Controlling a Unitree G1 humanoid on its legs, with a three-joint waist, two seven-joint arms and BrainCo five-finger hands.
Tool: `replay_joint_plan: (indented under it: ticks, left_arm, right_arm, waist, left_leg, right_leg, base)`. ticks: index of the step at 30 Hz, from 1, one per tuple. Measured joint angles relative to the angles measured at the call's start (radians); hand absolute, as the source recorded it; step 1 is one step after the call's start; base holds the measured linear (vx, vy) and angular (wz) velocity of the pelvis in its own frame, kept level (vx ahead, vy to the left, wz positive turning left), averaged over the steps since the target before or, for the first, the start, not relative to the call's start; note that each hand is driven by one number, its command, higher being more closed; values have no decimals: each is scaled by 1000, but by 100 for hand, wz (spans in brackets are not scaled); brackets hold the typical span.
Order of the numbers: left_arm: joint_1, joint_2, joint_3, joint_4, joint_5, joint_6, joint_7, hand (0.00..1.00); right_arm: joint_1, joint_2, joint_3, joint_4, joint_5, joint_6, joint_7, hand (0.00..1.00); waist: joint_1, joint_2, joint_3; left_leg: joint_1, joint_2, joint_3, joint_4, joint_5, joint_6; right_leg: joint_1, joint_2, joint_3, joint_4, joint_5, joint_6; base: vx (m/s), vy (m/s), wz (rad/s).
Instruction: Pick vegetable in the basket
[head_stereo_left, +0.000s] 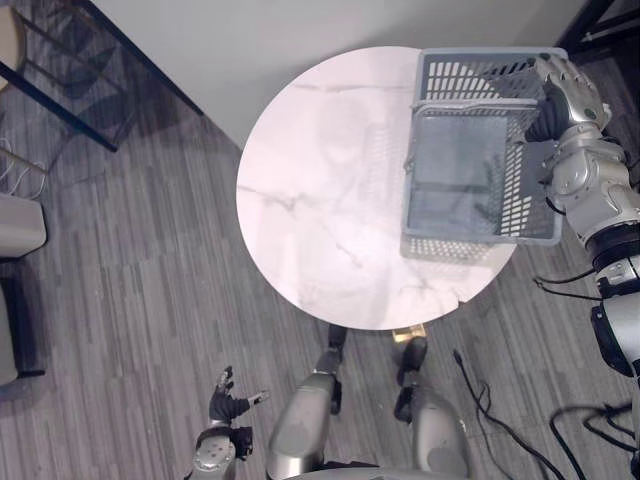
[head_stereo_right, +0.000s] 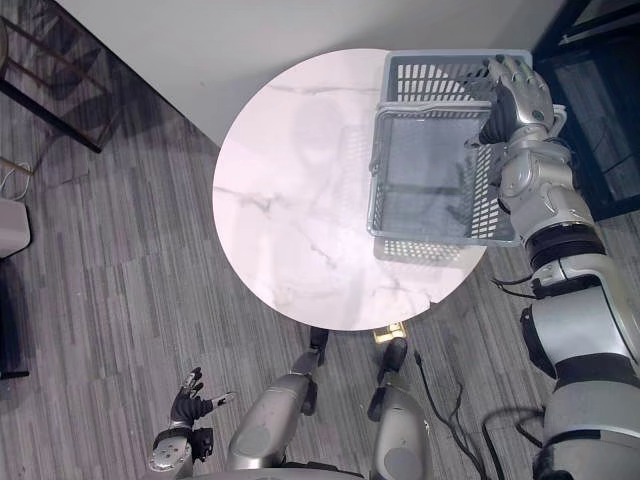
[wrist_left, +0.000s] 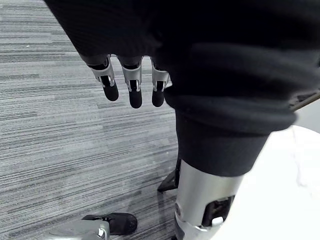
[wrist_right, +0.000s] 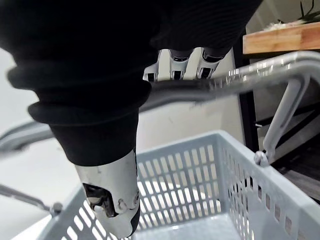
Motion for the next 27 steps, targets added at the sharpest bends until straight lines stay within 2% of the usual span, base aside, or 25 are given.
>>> replay_joint_plan:
  ticks: [5, 11, 13, 15, 16, 19, 21, 22, 24, 27]
  left_arm:
    - [-22, 0, -21, -9, 0, 0, 0, 0]
    - [-24, 0, -30, -6, 1, 3, 0, 0]
    - [-24, 0, -30, -6, 2, 8, 0, 0]
    - [-25, 0, -29, -4, 4, 19, 0, 0]
    - [-25, 0, -27, -4, 4, 21, 0, 0]
    - [-23, -3, -24, -5, 16, 38, -1, 0]
    - [-19, -12, -5, -7, 23, 45, -5, 0]
    - [-16, -16, 17, -7, 29, 53, -17, 0]
    - [-13, -17, 35, -9, 34, 61, -24, 0]
    - [-5, -16, 87, -12, 40, 69, -36, 0]
  right_arm:
    - [2, -4, -6, 6, 3, 4, -1, 100]
    - [104, -3, -86, -120, 41, 6, -3, 100]
    - [165, -2, -132, -186, 53, 7, -3, 100]
    - [264, 12, -203, -288, 84, 15, -1, 100]
    - [299, 22, -229, -317, 95, 16, -1, 100]
    - [474, 116, -358, -474, 173, 27, -2, 100]
    - [603, 186, -441, -591, 246, 27, -3, 100]
    - [675, 229, -478, -652, 280, 27, -3, 100]
    - [797, 278, -538, -733, 335, 23, -2, 100]
    - [956, 349, -610, -810, 414, 13, 2, 100]
  waist:
    - [-1, 5, 3]
    - [-3, 4, 3]
    - [-8, 1, 4]
    - [-33, -5, 6]
    - [-36, -9, 8]
    - [-67, -31, 0]
    - [-96, -56, -14]
    - [-110, -78, -27]
    - [-115, -105, -57]
    - [-140, -142, -93]
  left_leg:
    - [1, 3, -36, -21, 21, -8]
    - [8, 9, -38, -22, 23, -10]
    - [13, 10, -35, -22, 23, -10]
    - [29, 14, -37, -23, 23, -10]
    - [39, 14, -35, -23, 23, -11]
    - [79, 12, -17, -23, 21, -13]
    - [95, 16, -7, -23, 15, -21]
    - [105, 18, 7, -23, 14, -22]
    - [122, 21, 28, -23, 6, -23]
    - [168, 20, 71, -23, -14, -18]
  right_leg:
    - [-23, -6, -26, 68, -40, -9]
    - [-35, -7, -21, 103, -52, -12]
    - [-34, -7, -12, 109, -53, -10]
    - [-21, -6, 49, 115, -59, -1]
    - [-13, -5, 55, 115, -61, 2]
    - [25, -1, 66, 102, -59, 5]
    - [40, 5, 78, 90, -53, 10]
    - [48, 8, 90, 80, -48, 10]
    - [61, 14, 114, 62, -36, 12]
    - [96, 16, 155, 37, -23, 20]
  base:
    - [-19, -35, 17]
    - [-6, -33, -1]
    - [3, -22, -3]
    - [13, -2, 5]
    - [0, 0, 0]
    - [5, -7, -12]
    - [-2, -4, -19]
    - [4, -1, -25]
    - [21, 3, -36]
    - [18, 25, -42]
